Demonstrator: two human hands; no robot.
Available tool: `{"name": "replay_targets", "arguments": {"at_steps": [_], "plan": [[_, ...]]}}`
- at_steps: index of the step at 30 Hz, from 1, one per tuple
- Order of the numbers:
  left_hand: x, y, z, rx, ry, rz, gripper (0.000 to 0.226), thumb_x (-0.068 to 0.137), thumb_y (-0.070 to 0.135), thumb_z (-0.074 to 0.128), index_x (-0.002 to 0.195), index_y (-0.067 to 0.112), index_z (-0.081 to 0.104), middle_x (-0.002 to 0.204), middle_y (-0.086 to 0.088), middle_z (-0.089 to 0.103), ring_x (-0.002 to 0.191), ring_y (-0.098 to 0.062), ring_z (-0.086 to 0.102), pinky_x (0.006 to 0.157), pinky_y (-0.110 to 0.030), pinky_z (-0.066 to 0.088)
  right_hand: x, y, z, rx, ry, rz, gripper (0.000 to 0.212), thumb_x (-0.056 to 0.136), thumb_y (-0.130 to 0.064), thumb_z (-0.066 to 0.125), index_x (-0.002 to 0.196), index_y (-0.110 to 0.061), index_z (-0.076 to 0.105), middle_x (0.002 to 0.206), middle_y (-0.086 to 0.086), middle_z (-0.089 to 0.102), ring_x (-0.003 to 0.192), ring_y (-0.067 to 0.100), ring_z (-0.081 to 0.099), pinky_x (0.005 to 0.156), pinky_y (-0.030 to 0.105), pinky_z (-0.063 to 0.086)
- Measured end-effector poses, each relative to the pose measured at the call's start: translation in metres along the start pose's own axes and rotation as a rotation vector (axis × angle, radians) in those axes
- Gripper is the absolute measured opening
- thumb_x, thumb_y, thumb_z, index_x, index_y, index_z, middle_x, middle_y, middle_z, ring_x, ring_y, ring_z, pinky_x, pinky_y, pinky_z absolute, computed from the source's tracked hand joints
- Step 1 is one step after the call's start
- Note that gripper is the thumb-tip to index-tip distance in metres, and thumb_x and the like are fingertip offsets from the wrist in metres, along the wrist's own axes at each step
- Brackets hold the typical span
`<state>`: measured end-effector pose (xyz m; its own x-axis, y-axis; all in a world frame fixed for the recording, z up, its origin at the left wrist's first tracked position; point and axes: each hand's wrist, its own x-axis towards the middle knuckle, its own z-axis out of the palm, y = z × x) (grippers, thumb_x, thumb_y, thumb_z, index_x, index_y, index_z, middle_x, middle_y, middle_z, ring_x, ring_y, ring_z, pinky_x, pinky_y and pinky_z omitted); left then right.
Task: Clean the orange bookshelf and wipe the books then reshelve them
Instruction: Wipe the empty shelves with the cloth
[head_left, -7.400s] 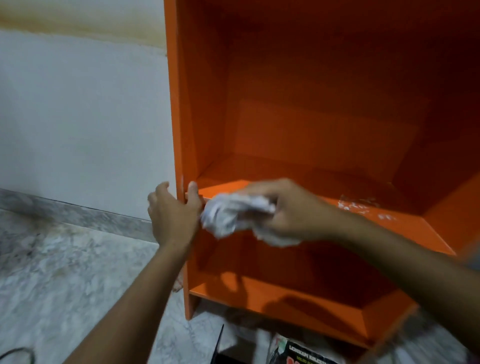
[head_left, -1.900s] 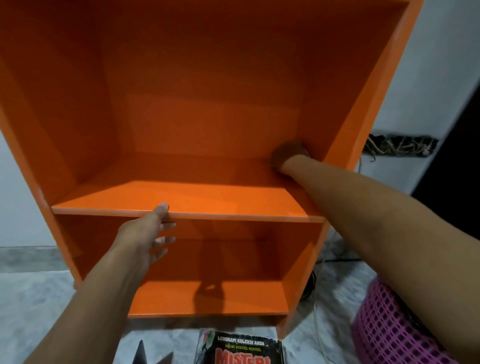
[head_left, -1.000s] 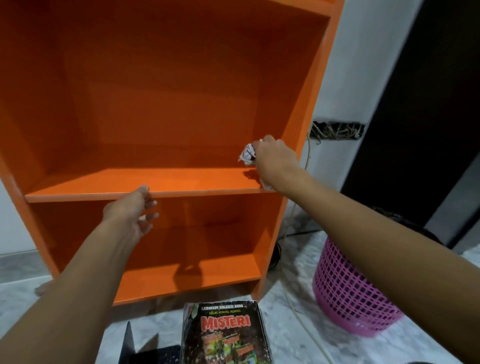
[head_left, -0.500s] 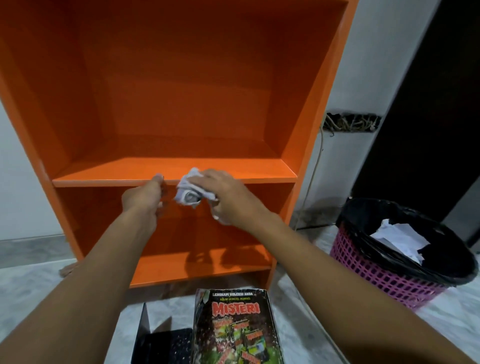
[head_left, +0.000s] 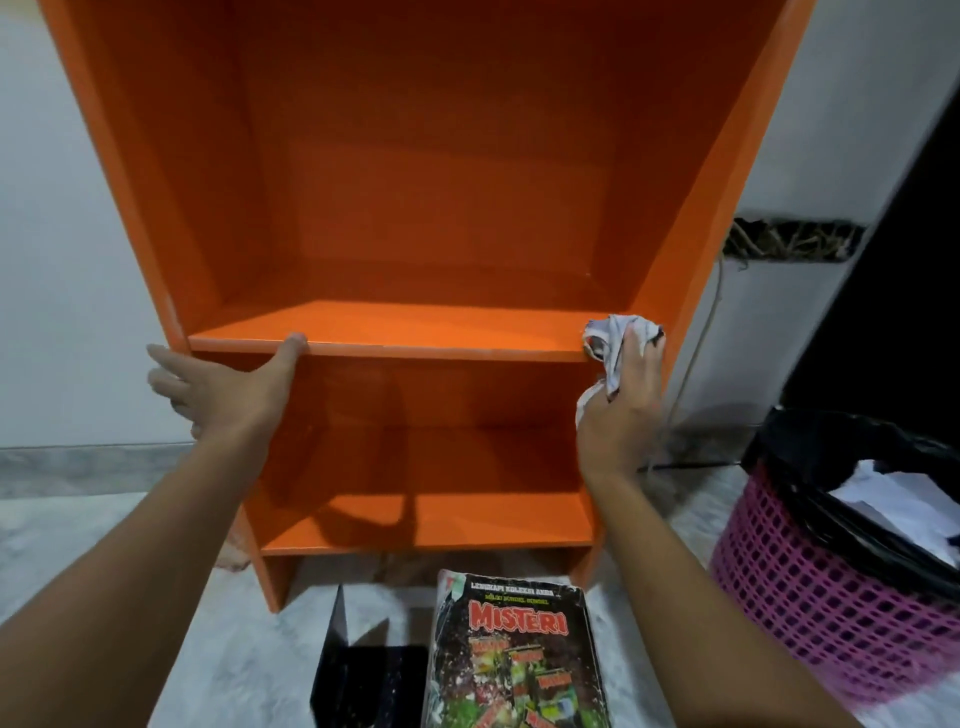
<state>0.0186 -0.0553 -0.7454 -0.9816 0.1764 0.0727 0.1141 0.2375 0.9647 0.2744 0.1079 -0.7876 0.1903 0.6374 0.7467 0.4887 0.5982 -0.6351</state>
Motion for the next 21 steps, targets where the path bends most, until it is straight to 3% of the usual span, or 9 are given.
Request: {"name": "replay_targets", "arguments": {"at_steps": [3,6,10,12,14,17,21], "plan": [[0.008,-0.002,-0.006,-0.038,-0.027,0.062,0.107,0.076,0.056,0.074,0.155,0.019,0.011,0.157,-0.010,0.022,0.143,-0.034,0.027,0.113,-0.055,0.031,-0.018,-0.011,0.025,0.058,0.028,-0.094,0.069,0.077,0.025,0.048,0.141,0.001,0.046,0.152,0.009,0.032,0.144,0.037,0.029,0.115,0.014,0.021],[0.015,-0.007,-0.014,-0.083,-0.018,0.089,0.077,0.085,0.051,0.064,0.148,0.020,0.032,0.146,-0.010,0.041,0.131,-0.033,0.045,0.105,-0.052,0.042,-0.047,-0.038,0.053,0.181,-0.085,-0.174,0.077,0.071,0.029,0.047,0.142,-0.001,0.045,0.152,0.007,0.026,0.145,0.036,0.022,0.112,0.008,0.022],[0.024,-0.009,-0.032,-0.111,-0.066,0.087,0.045,0.100,0.037,0.046,0.142,0.021,0.043,0.138,-0.006,0.053,0.121,-0.029,0.054,0.100,-0.047,0.047,-0.082,-0.082,0.092,0.261,-0.221,-0.306,0.077,0.078,0.024,0.058,0.145,-0.008,0.041,0.154,0.012,0.033,0.149,0.022,0.013,0.113,0.035,0.037],[0.030,-0.007,-0.041,-0.078,-0.082,0.084,0.038,0.103,0.030,0.039,0.137,0.017,0.049,0.130,-0.005,0.057,0.112,-0.024,0.054,0.090,-0.039,0.047,-0.096,-0.105,0.107,0.307,-0.271,-0.300,0.076,0.078,0.026,0.055,0.145,-0.008,0.044,0.154,0.014,0.035,0.149,0.023,0.014,0.111,0.035,0.040],[0.034,-0.004,-0.050,-0.047,-0.122,0.083,0.038,0.102,0.034,0.032,0.126,0.017,0.057,0.127,-0.004,0.060,0.107,-0.022,0.056,0.085,-0.037,0.044,-0.110,-0.129,0.117,0.341,-0.325,-0.367,0.078,0.075,0.026,0.054,0.144,-0.009,0.045,0.154,0.015,0.036,0.148,0.025,0.016,0.107,0.027,0.043],[0.038,0.000,-0.062,-0.070,-0.207,0.052,0.052,0.105,0.044,0.018,0.123,0.018,0.059,0.125,-0.003,0.060,0.109,-0.021,0.056,0.091,-0.037,0.036,-0.121,-0.165,0.133,0.348,-0.471,-0.535,0.075,0.079,0.022,0.057,0.145,-0.011,0.044,0.150,0.012,0.042,0.147,0.026,0.019,0.082,0.031,0.058],[0.036,0.007,-0.073,-0.074,-0.309,0.047,0.063,0.105,0.047,0.009,0.131,0.014,0.056,0.132,-0.007,0.058,0.120,-0.026,0.053,0.102,-0.041,0.035,-0.125,-0.180,0.142,0.268,-0.803,-0.815,0.067,0.084,0.012,0.062,0.145,-0.011,0.045,0.154,0.014,0.038,0.143,0.030,0.034,0.089,0.037,0.058]]}}
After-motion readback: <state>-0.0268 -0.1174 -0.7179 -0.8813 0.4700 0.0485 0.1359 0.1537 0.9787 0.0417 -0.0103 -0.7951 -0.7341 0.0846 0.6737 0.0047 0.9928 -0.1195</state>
